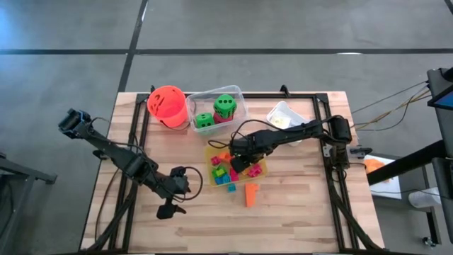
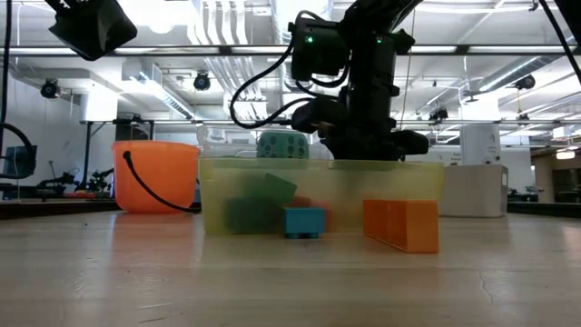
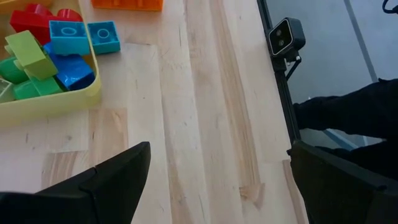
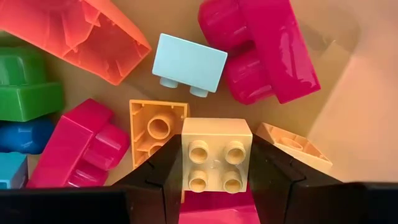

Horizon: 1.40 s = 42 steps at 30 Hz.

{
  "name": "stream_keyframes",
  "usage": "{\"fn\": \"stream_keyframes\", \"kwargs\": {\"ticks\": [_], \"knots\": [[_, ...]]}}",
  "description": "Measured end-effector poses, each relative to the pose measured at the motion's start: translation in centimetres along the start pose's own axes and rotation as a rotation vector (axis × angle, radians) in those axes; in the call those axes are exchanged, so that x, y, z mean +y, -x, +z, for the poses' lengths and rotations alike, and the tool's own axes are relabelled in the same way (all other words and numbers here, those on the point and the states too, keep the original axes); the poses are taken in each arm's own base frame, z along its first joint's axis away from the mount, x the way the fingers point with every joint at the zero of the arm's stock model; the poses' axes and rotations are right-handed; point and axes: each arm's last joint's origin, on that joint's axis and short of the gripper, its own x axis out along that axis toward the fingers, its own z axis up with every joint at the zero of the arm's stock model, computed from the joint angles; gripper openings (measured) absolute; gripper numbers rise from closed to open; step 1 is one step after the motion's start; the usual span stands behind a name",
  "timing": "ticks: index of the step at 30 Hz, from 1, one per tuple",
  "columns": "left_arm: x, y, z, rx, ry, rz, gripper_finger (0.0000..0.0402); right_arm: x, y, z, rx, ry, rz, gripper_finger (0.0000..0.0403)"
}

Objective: Pick & Place Toys
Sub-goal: Put the light yellow game piece into the yellow bin, then put the orange game piece into the yellow bin

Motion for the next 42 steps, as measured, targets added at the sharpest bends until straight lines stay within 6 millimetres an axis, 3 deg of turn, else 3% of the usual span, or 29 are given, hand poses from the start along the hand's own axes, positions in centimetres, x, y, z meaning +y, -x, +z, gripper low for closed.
{"fn": "stream_keyframes", "kwargs": {"ticks": [4,10,14,22,28,34,42], "knots": [[0.0,0.0,0.0,0.0,0.0,0.0,0.0374,0.0,0.0,0.0,0.0,-0.005,0.001,0.0146],[0.0,0.0,0.0,0.0,0.0,0.0,0.0374,0.0,0.0,0.0,-0.001,-0.026,0.003,0.0252],[0.0,0.0,0.0,0.0,0.0,0.0,0.0374,0.0,0.0,0.0,-0.001,-0.04,0.002,0.0294],[0.0,0.0,0.0,0.003,0.0,-0.003,0.0374,0.2,0.6,-0.1,-0.002,-0.059,0.004,0.0311],[0.0,0.0,0.0,0.007,-0.001,-0.009,0.0374,1.2,3.8,-0.6,-0.059,-0.089,-0.002,0.0312],[0.0,0.0,-0.1,0.009,-0.003,-0.008,0.0374,3.5,7.0,-4.2,-0.098,-0.152,0.029,0.0313],[0.0,0.0,0.0,-0.002,-0.048,-0.014,0.0374,5.6,5.8,-11.8,-0.072,-0.305,0.001,0.0313]]}}
